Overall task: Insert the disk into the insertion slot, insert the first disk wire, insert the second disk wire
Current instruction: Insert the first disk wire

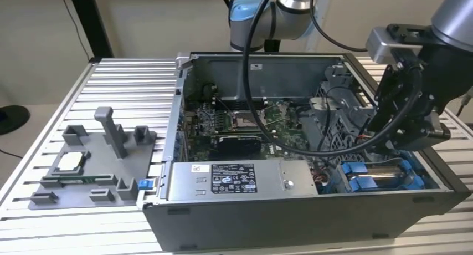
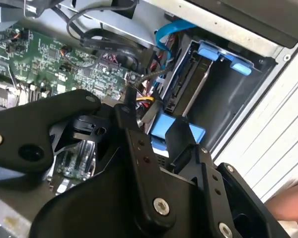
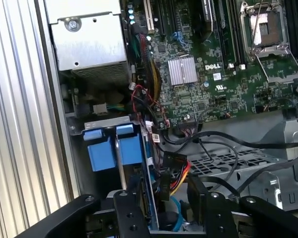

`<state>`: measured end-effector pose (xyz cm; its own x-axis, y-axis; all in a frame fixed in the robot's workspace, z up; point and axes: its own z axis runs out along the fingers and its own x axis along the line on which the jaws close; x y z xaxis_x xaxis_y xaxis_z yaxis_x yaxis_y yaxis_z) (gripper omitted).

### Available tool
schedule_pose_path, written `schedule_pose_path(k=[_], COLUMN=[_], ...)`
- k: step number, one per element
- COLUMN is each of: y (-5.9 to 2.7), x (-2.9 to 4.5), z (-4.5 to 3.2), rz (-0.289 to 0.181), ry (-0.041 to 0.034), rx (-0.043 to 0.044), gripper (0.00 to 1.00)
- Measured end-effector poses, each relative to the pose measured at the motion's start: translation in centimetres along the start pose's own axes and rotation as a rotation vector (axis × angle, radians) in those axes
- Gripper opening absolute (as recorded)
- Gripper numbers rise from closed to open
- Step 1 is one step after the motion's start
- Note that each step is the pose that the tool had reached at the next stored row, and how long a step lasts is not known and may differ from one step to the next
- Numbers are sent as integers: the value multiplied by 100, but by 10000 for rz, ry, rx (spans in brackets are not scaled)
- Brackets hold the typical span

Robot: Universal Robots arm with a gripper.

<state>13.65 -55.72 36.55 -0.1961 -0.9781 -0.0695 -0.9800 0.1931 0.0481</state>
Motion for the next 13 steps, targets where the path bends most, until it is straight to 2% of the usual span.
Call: schedule_pose_path(k=[7, 13], y=[-1, 12], x=[-5, -73], z=[37, 51], rz=[32, 74], ry=[-3, -4], rx=[2, 5], gripper=[100, 100])
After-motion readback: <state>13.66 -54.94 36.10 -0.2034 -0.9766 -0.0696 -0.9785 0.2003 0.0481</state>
